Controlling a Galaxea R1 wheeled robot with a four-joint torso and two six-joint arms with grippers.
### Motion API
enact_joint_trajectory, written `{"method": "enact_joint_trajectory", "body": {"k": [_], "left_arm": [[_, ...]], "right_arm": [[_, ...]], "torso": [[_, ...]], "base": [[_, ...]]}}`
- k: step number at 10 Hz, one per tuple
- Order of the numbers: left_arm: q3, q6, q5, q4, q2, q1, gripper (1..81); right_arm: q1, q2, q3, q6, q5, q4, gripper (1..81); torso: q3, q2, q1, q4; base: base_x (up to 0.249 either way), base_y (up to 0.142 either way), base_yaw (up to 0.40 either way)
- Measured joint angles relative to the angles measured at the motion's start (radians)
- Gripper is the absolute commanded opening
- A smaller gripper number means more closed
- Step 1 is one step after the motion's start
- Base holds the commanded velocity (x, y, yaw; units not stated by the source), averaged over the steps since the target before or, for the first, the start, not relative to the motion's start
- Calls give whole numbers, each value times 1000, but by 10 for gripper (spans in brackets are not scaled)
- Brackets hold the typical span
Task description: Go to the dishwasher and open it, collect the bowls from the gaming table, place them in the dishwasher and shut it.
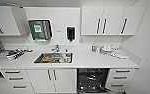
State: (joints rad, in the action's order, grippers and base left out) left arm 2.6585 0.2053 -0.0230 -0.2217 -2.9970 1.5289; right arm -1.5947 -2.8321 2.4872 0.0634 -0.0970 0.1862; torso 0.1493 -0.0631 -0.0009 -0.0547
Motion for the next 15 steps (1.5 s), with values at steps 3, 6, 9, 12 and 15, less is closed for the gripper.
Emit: {"method": "enact_joint_trajectory", "body": {"k": [3,6,9,12,15], "left_arm": [[0,0,-17,0,0,-34,10],[0,0,-13,0,0,-23,10],[0,0,-14,0,-1,-24,10],[0,0,-11,-1,-1,-24,10],[0,0,-12,-1,-1,-25,10]], "right_arm": [[31,0,0,0,-16,1,10],[21,0,0,0,-11,1,10],[22,1,0,0,-12,1,10],[22,0,0,0,-12,1,10],[23,1,0,0,-12,1,10]], "torso": [[0,0,0,0],[0,0,1,0],[0,0,1,0],[0,0,1,0],[0,0,1,0]], "base": [[150,0,0],[150,0,0],[150,0,0],[150,0,0],[125,0,0]]}}
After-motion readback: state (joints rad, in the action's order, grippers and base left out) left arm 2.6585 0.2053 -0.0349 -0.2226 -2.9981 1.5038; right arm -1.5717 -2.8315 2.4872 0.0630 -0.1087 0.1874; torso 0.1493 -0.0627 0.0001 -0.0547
